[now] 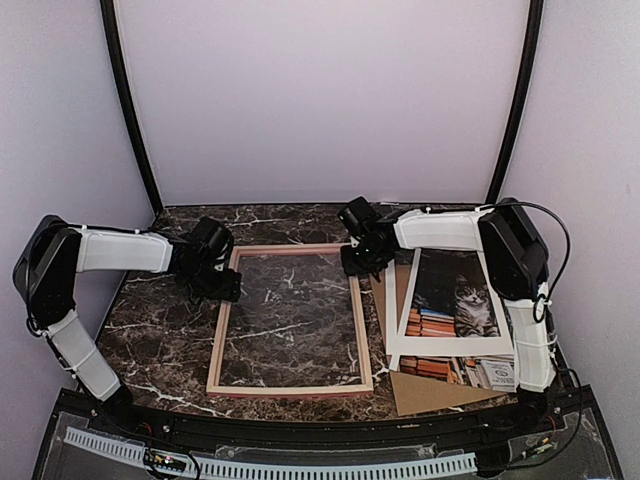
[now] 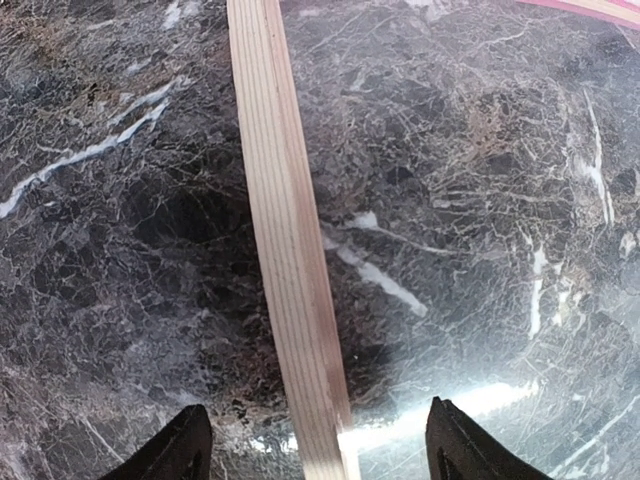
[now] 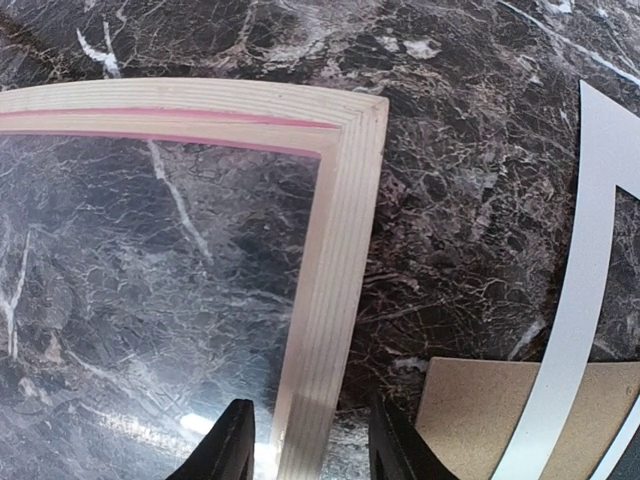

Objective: Put the photo into the frame
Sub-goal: Press the glass panel into the frame body.

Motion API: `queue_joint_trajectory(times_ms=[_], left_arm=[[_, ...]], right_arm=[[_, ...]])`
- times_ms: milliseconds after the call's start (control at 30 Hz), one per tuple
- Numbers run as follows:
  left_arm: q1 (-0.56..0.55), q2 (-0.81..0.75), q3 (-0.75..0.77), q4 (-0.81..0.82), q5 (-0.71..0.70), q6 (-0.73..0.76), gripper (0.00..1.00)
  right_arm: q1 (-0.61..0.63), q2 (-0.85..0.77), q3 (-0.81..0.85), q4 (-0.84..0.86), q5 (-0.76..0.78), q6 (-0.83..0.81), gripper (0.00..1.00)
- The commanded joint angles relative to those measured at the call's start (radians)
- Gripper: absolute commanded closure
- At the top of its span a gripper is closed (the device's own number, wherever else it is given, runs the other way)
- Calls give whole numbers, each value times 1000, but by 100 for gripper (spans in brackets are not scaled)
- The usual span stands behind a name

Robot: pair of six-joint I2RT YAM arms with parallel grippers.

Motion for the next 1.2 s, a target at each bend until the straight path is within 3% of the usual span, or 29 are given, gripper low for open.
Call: queue_joint_trajectory(times_ms=[0, 767, 1167], left_arm=[[6, 2, 23, -2, 7, 12, 24], [6, 2, 19, -8, -8, 20, 22], [6, -22, 27, -27, -27, 25, 18]], right_arm=[[-11, 13, 11, -6, 28, -11, 62], [-11, 23, -102, 22, -31, 4, 66], [-21, -86, -99, 17, -46, -3, 56]])
